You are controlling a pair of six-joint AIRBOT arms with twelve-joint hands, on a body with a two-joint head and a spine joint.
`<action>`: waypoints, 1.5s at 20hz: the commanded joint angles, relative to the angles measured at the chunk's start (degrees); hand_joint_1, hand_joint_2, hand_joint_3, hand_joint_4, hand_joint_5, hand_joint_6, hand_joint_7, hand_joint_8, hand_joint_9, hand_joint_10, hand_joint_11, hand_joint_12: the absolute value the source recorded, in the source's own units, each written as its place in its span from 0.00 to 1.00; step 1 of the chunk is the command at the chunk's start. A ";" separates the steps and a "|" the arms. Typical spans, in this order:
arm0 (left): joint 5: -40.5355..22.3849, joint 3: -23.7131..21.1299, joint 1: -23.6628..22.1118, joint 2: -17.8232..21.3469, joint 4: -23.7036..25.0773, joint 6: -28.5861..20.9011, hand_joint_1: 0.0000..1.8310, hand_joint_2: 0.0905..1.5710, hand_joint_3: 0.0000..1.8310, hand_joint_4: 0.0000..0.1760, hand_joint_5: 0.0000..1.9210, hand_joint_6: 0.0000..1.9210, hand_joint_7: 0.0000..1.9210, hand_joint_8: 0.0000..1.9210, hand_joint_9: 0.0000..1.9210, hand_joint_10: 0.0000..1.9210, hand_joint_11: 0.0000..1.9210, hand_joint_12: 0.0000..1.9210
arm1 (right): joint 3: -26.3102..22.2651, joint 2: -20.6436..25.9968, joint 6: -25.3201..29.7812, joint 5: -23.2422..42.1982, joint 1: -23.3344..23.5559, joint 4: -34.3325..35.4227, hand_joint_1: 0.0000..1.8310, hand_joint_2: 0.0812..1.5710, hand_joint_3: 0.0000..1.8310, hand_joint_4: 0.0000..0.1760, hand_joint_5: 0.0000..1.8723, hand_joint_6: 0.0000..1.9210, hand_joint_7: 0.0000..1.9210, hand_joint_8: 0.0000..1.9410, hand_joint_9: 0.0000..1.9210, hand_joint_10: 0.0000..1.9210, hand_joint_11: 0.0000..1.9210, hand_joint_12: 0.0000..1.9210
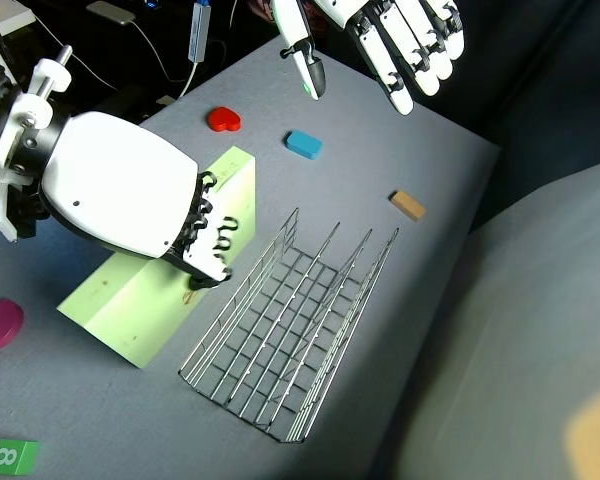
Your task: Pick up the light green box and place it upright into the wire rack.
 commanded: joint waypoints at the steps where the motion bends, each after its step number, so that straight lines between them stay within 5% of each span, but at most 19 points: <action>1: -1.30 -0.40 -0.92 0.10 4.36 0.27 0.11 0.75 0.00 0.22 0.21 0.00 0.15 0.00 0.14 0.00 0.00 0.38 | 0.01 -0.10 0.20 1.93 0.47 -3.44 0.65 0.75 0.00 0.00 0.39 0.64 0.47 0.64 0.43 0.50 0.38 0.75; 2: -1.30 -0.44 -0.93 0.10 4.36 0.26 0.11 0.75 0.00 0.22 0.21 0.00 0.15 0.00 0.14 0.00 0.00 0.38 | 0.01 -0.09 0.17 1.93 0.49 -3.44 0.72 0.75 0.00 0.00 0.38 0.63 0.46 0.62 0.41 0.71 0.39 0.76; 4: -1.01 -0.55 -0.93 0.10 4.36 0.26 0.11 0.75 0.00 0.23 0.21 0.00 0.15 0.00 0.14 0.00 0.00 0.39 | -0.02 -0.04 -0.05 1.78 0.63 -3.44 0.74 0.75 0.00 0.00 0.38 0.62 0.45 0.63 0.41 0.76 0.39 0.78; 8: -0.71 -0.63 -0.95 0.10 4.36 0.24 0.11 0.75 0.00 0.23 0.21 0.00 0.15 0.00 0.15 0.00 0.00 0.39 | -1.33 1.69 -0.51 1.91 2.34 -3.41 0.74 0.76 0.00 0.00 0.37 0.62 0.44 0.65 0.40 0.78 0.39 0.78; 19: 0.39 -0.83 -1.68 0.11 4.36 0.24 0.11 0.75 0.00 0.24 0.21 0.00 0.16 0.00 0.15 0.00 0.00 0.39 | -3.23 6.80 0.04 4.85 15.84 -8.12 0.74 0.75 0.00 0.00 0.38 0.62 0.44 0.62 0.42 0.77 0.38 0.77; 30: 0.58 -0.80 -1.74 0.14 3.26 0.25 0.12 0.74 0.00 0.23 0.21 0.00 0.16 0.00 0.15 0.00 0.00 0.39 | 2.88 1.11 1.48 6.13 14.81 -15.03 0.74 0.75 0.00 0.00 0.38 0.62 0.44 0.62 0.42 0.77 0.37 0.77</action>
